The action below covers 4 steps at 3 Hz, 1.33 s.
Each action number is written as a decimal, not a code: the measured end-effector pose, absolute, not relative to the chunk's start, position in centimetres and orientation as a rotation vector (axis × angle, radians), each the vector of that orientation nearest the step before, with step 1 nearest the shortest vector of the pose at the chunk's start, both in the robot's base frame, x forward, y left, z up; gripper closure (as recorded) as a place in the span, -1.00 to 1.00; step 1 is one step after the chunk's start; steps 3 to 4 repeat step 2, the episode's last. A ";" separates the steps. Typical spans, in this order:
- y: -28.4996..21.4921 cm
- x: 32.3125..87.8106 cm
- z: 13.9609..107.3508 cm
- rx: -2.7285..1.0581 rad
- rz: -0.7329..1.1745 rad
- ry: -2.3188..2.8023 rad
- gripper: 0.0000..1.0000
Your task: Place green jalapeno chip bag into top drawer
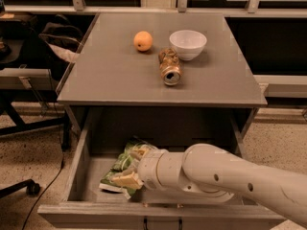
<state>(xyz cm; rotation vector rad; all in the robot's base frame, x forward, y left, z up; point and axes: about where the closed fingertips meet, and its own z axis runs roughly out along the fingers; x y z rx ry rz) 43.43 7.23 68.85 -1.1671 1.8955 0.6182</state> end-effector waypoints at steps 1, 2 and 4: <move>7.2 43.4 68.9 -1.167 0.618 1.895 -1.00; 7.2 43.4 68.9 -1.167 0.618 1.895 -1.00; 7.2 43.4 68.9 -1.167 0.618 1.895 -1.00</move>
Offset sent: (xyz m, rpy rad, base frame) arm 0.0000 0.0000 0.0000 0.0000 0.0000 0.0000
